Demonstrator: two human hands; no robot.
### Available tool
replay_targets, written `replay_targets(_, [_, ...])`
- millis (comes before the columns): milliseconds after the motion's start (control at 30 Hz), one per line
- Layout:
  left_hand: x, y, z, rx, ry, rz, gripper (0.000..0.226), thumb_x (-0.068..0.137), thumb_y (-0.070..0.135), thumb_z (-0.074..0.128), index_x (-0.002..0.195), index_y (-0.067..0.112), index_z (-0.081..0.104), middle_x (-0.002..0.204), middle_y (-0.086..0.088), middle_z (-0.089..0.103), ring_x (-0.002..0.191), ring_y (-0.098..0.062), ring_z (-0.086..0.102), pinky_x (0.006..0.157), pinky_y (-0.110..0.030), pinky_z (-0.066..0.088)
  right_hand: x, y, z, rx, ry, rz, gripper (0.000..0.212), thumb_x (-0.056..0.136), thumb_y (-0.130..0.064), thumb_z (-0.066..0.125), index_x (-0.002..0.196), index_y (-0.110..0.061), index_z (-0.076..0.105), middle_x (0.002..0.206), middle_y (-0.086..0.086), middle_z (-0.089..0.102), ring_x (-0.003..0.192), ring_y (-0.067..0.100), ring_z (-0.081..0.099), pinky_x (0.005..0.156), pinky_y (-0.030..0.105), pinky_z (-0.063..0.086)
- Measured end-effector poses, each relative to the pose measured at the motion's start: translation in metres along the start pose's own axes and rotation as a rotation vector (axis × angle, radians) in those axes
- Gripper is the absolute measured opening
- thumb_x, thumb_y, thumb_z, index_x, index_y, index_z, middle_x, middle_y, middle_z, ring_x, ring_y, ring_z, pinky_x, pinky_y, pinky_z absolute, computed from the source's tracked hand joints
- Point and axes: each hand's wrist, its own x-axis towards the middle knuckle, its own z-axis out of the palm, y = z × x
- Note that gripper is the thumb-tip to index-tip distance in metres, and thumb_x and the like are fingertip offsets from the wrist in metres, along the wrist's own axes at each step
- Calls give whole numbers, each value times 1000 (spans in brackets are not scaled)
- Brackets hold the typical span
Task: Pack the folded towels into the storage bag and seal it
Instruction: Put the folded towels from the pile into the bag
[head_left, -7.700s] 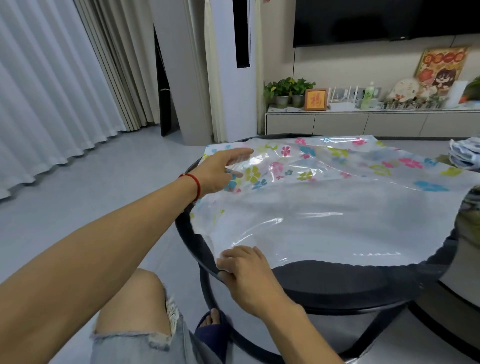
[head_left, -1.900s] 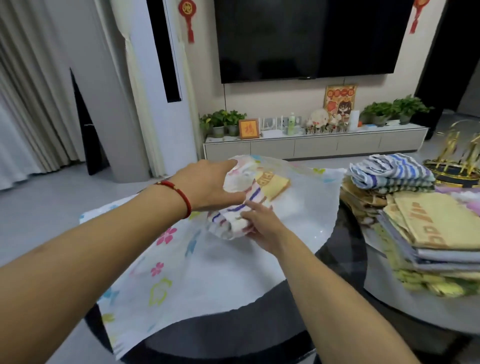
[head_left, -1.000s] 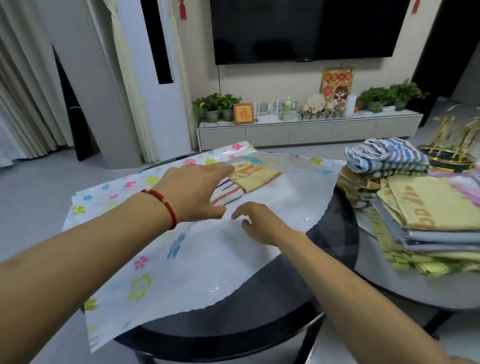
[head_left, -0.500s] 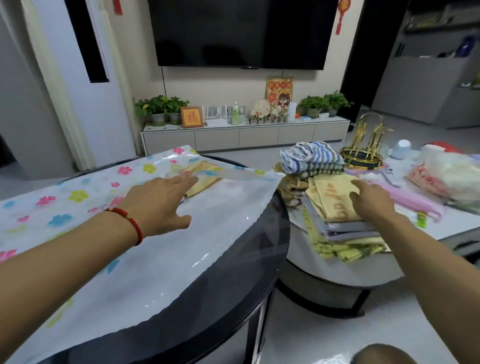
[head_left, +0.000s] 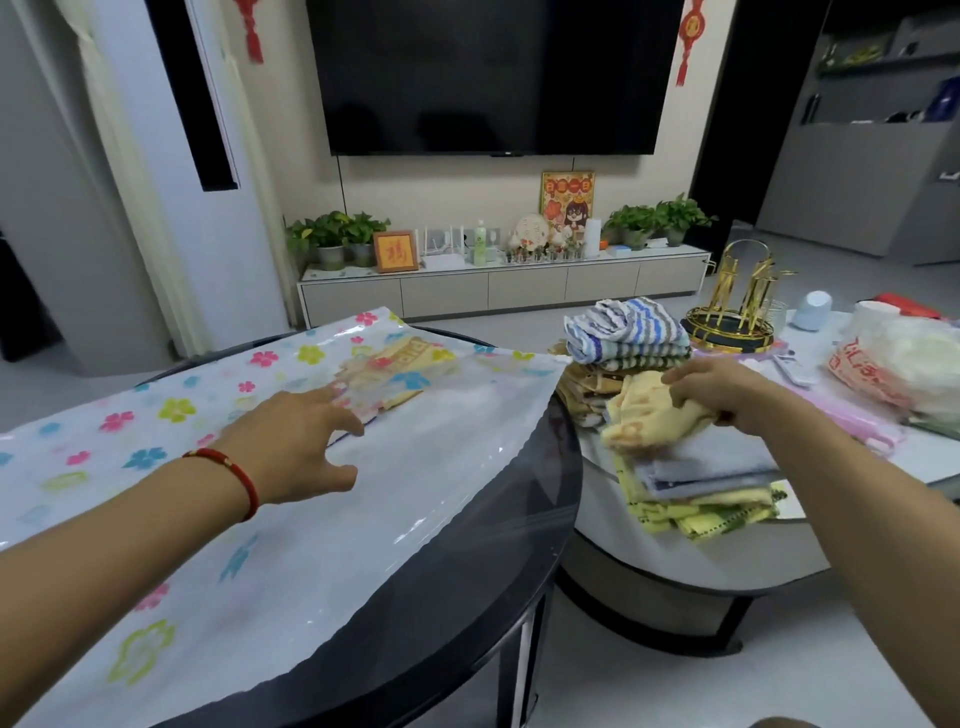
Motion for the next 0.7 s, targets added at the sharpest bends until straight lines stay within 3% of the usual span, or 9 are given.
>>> replay_targets(67, [-12,-1,4,16,-42,-30,53,75,64,63,123,41,61,133,3,58,116,-20,56,95,-35,51,-25,-11,3,181,-77,-67,33,85,0,66,107,-21,78,118,11,68,101,32,66,81,43,62])
replay_targets(100, [-20,-1,7,17,-68,-42,53,75,65,62,123,40,62,128,4,60,116,-20,56,94,-35,51,-39,-16,5,265,-139,-105,31,86,-1,67,105,-21,80,117,11,70,101,32,68,81,44,64])
replay_targets(233, [-63,-2,25,-21,-146,-102,60,79,62,61,131,31,58,126,4,62,113,-21,57,91,-38,54,-100,-39,28,421,-454,-255,18,93,-15,70,107,-19,81,113,15,76,78,19,74,56,29,59])
replay_targets(400, [-93,-15,26,-72,-128,-149,64,82,51,62,138,22,49,133,-5,60,115,-27,58,92,-40,53,-154,-75,107,333,-753,-378,25,93,-12,72,115,-23,78,113,5,77,88,21,73,67,34,59])
replay_targets(567, [-79,-42,-24,-122,-53,-97,67,88,32,61,148,17,36,150,-8,46,131,-30,46,105,-39,42,-191,-124,215,495,-769,-455,44,87,2,72,120,-28,77,132,3,69,109,20,71,88,35,61])
replay_targets(633, [-73,-53,-43,-139,-64,-94,71,90,34,60,152,20,30,153,-7,44,134,-30,44,108,-36,39,-201,-145,255,682,-691,-504,52,86,3,70,126,-30,74,141,4,63,120,24,66,99,41,58])
replay_targets(700, [-68,-64,-60,-129,-68,-81,76,90,40,60,154,24,24,152,-6,45,133,-30,45,106,-34,38,-208,-164,294,919,-651,-490,59,87,5,68,134,-29,68,136,-2,67,115,19,69,95,37,59])
